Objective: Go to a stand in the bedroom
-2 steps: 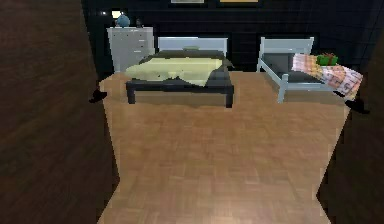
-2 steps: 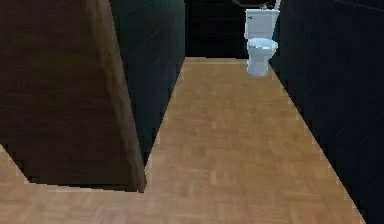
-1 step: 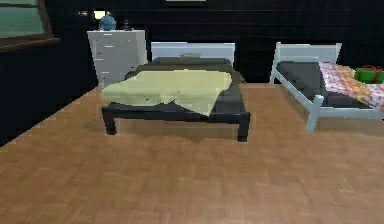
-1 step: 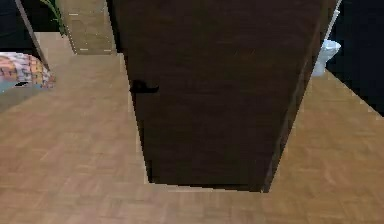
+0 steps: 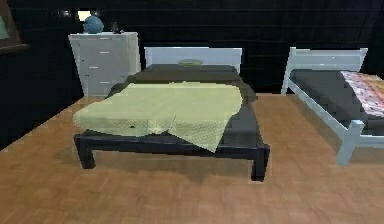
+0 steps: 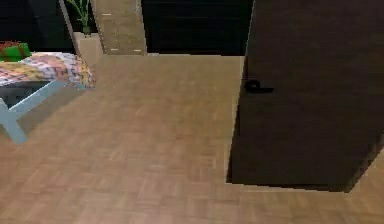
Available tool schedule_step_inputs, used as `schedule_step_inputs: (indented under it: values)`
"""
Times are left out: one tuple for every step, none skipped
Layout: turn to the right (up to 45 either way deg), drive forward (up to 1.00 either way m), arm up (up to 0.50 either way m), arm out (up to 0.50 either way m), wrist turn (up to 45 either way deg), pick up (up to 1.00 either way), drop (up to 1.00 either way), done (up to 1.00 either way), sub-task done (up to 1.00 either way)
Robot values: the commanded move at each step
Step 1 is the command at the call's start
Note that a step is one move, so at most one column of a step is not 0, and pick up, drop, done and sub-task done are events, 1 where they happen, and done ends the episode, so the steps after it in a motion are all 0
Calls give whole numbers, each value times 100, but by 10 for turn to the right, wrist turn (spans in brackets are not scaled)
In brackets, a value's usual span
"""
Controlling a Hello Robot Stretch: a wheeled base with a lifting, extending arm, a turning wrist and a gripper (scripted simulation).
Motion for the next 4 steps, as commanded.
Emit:
schedule_step_inputs:
  values:
    - [-390,0,0,0,0,0,0,0,0]
    - [0,50,0,0,0,0,0,0,0]
    - [-450,0,0,0,0,0,0,0,0]
    - [0,65,0,0,0,0,0,0,0]
